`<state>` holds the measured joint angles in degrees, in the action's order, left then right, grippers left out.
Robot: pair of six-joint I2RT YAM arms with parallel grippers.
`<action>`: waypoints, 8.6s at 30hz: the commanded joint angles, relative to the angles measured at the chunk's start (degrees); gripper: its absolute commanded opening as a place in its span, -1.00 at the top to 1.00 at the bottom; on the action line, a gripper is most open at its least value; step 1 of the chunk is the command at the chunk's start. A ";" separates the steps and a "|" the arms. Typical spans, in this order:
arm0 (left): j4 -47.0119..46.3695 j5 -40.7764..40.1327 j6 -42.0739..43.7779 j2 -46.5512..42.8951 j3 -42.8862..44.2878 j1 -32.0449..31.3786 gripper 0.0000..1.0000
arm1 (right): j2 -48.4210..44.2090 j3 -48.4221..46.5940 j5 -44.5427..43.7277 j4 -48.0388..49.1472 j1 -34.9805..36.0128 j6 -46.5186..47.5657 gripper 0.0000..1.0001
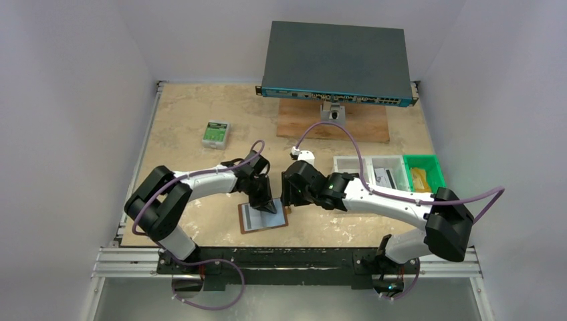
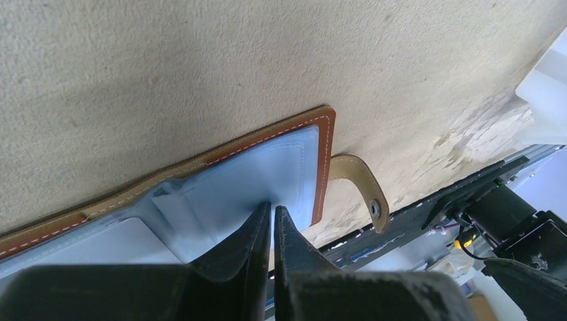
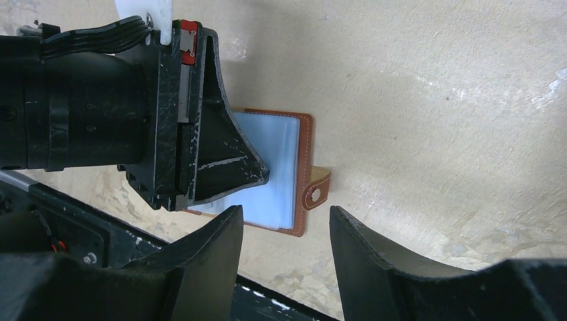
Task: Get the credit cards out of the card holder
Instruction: Remove the credit card from the card holder.
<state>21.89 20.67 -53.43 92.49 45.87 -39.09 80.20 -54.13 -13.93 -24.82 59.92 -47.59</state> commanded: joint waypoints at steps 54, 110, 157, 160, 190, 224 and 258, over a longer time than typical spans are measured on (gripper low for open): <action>10.25 -6.90 5.50 -23.77 -12.27 13.52 0.66 | 21.44 -2.93 18.91 24.48 0.69 -1.27 0.01; 9.93 -9.82 3.34 -20.02 -13.44 10.56 0.90 | 23.54 2.55 22.52 30.45 0.46 -6.06 0.29; 12.46 -16.87 -2.54 -10.06 -11.68 8.17 1.00 | 22.50 19.31 39.01 63.12 -7.97 -16.21 0.60; 12.26 -16.74 -2.47 -10.02 -11.68 8.16 1.00 | 23.31 19.09 39.15 63.17 -7.99 -16.22 0.62; 13.81 -18.12 -2.21 -9.25 -11.85 8.48 1.00 | 19.32 22.19 35.35 58.77 -9.88 -14.96 1.00; 13.29 -17.33 -1.50 -8.78 -11.57 8.68 1.00 | 22.05 18.33 38.05 57.68 -9.82 -11.88 0.42; 14.07 -18.79 -1.42 -8.38 -11.82 8.68 1.00 | 19.16 24.26 35.14 60.60 -10.16 -15.77 1.00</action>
<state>31.66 14.00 -56.53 81.14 37.50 -30.74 101.71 -31.81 23.33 37.45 51.03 -63.59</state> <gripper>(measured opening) 0.004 0.008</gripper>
